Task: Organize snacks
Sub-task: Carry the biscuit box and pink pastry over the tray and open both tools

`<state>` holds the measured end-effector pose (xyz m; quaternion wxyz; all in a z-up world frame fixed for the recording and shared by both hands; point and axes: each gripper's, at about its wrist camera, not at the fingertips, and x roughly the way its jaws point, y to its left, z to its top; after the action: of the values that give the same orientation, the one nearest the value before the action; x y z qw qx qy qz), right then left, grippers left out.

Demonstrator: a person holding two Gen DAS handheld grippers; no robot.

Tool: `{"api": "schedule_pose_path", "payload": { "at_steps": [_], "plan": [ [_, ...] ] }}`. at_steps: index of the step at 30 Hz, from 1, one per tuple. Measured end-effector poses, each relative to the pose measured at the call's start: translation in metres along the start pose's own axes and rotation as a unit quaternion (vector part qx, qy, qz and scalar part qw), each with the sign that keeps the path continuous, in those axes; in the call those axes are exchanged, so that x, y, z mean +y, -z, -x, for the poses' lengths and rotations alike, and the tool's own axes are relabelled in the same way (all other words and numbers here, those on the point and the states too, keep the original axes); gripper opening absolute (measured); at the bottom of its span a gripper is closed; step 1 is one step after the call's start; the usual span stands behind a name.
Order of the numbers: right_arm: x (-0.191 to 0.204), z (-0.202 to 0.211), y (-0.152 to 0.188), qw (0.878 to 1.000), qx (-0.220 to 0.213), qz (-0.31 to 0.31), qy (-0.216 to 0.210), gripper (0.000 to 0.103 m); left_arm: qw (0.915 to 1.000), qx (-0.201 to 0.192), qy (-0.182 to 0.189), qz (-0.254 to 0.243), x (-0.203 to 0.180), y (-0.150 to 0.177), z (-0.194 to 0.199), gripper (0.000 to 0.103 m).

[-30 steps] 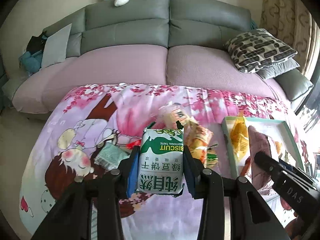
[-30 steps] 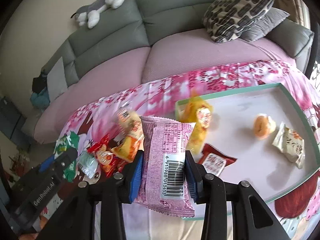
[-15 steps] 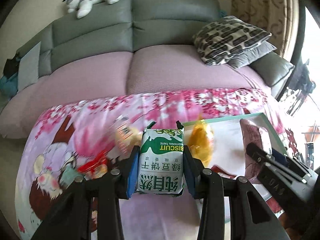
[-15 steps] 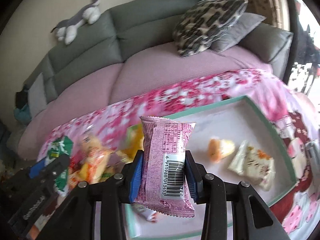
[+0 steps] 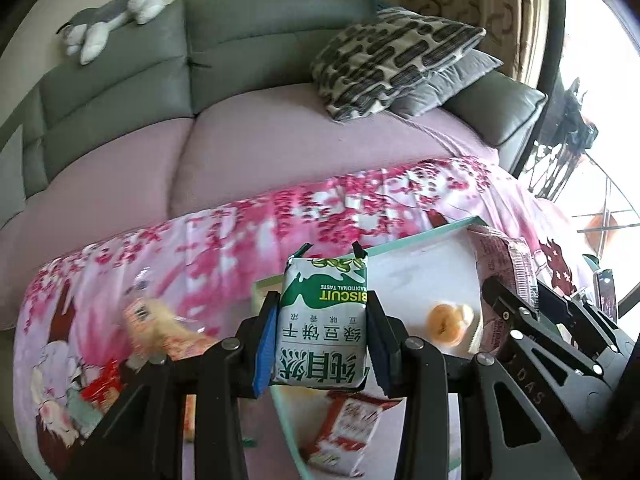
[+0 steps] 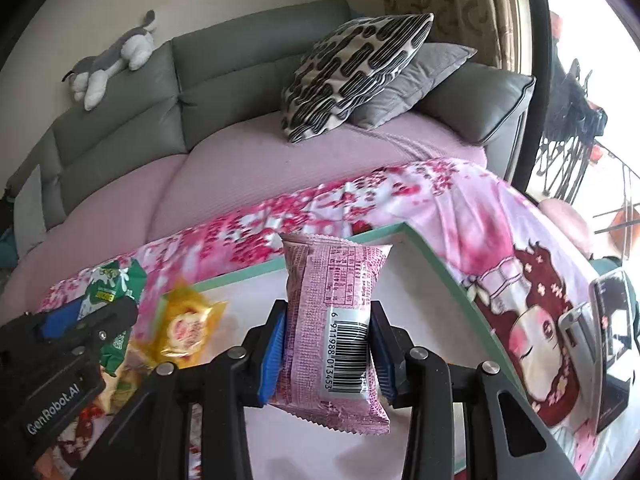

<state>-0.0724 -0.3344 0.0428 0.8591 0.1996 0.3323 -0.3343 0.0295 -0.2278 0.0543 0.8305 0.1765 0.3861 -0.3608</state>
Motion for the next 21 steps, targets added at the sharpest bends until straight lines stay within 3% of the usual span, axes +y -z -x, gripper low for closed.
{"api": "schedule_pose_path", "payload": {
  "at_steps": [6, 13, 21],
  "plan": [
    [-0.018, -0.019, 0.002, 1.000, 0.000, 0.010, 0.028, 0.042, 0.9997, 0.013, 0.016, -0.013, -0.025, -0.005, -0.028, 0.042],
    [-0.033, -0.034, 0.008, 0.999, 0.011, -0.003, 0.034, 0.042, 0.9990, 0.040, 0.019, -0.010, -0.037, -0.003, -0.059, 0.042],
    [-0.040, -0.042, 0.010, 0.999, 0.025, -0.018, 0.036, 0.043, 0.9983, 0.051, 0.023, -0.016, -0.045, -0.004, -0.070, 0.042]
  ]
}}
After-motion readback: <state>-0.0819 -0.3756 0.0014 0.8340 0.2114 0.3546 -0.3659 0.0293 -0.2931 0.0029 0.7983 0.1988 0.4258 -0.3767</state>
